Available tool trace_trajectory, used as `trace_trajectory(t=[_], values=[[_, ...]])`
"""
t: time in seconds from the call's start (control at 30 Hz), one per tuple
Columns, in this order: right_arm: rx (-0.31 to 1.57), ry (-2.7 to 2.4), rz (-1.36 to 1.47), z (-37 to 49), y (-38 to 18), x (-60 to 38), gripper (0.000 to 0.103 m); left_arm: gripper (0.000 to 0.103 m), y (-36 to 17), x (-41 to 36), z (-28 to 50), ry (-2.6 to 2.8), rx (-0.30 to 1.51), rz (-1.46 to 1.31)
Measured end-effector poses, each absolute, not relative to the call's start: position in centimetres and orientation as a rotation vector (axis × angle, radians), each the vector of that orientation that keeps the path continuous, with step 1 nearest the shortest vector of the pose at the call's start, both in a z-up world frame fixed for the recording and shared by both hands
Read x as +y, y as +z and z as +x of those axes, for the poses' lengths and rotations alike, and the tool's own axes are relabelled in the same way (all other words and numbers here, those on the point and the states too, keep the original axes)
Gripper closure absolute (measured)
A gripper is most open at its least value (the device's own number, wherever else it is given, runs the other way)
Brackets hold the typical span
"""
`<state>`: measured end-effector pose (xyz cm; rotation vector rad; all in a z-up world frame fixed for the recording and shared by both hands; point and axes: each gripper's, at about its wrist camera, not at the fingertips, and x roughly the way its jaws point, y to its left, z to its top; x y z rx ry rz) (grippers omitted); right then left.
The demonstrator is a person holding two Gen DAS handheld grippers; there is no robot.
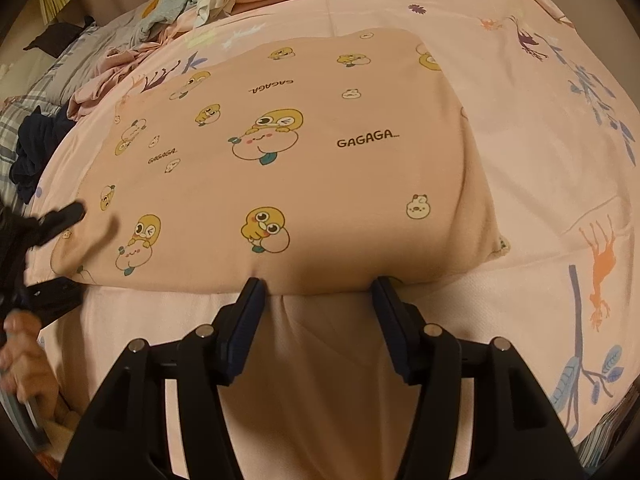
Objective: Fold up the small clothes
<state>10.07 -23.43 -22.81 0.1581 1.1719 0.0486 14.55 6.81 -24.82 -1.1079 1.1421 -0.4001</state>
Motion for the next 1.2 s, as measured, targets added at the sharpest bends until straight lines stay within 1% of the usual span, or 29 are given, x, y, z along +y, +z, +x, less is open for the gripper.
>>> trace_trajectory(t=[0.07,0.1,0.13,0.33,0.43,0.5,0.53,0.6,0.67,0.8,0.9,0.97,1.0,1.03,1.07,1.1,1.2], values=[[1.168,0.054,0.152,10.0,-22.8,-23.4,0.046,0.057,-24.5,7.0,15.0,-0.38,1.128,-1.123],[1.167,0.059,0.152,10.0,-22.8,-23.4,0.045,0.073,-24.4,6.8,15.3,-0.336,1.135,-1.088],[1.166,0.062,0.153,10.0,-22.9,-23.4,0.044,0.082,-24.0,6.4,15.8,-0.284,1.148,-1.022],[1.145,0.095,0.224,9.7,-22.8,-24.4,0.044,0.087,-19.7,0.1,16.0,-0.102,1.06,-0.49],[1.139,0.109,0.314,9.6,-22.3,-25.8,0.053,0.087,-18.0,-2.6,16.2,-0.152,1.009,-0.384],[1.125,0.113,0.398,9.0,-21.7,-27.5,0.068,0.087,-16.8,-4.8,16.5,-0.218,0.976,-0.346],[1.107,0.096,0.435,8.6,-21.3,-28.5,0.069,0.087,-16.6,-5.6,16.7,-0.271,0.976,-0.356],[1.029,0.024,0.502,7.3,-20.0,-31.3,0.066,0.087,-16.3,-7.6,17.0,-0.385,0.993,-0.401],[1.001,-0.014,0.527,6.4,-19.2,-33.5,0.066,0.089,-16.7,-10.8,16.8,-0.534,1.031,-0.442],[0.961,-0.087,0.59,4.9,-18.5,-36.7,0.064,0.089,-18.4,-16.0,14.2,-0.646,1.112,-0.297],[0.985,-0.036,0.61,5.3,-18.7,-36.7,0.064,0.089,-18.6,-15.3,12.7,-0.616,1.16,-0.225],[0.984,0.021,0.619,6.2,-18.7,-36.0,0.063,0.087,-18.1,-13.6,12.1,-0.563,1.141,-0.214],[0.984,0.07,0.626,7.0,-18.6,-35.4,0.061,0.078,-17.8,-12.3,11.8,-0.522,1.123,-0.215],[0.984,0.125,0.633,8.1,-18.5,-34.8,0.059,0.064,-17.5,-11.0,11.7,-0.474,1.103,-0.218],[0.984,0.165,0.638,9.1,-18.6,-34.1,0.055,0.059,-17.5,-10.2,12.0,-0.449,1.092,-0.228],[0.989,0.219,0.642,10.3,-18.7,-33.3,0.051,0.057,-17.6,-9.3,11.9,-0.436,1.088,-0.243],[1.045,0.388,0.656,14.9,-19.2,-30.2,0.048,0.056,-18.2,-8.2,11.9,-0.454,1.128,-0.299]])
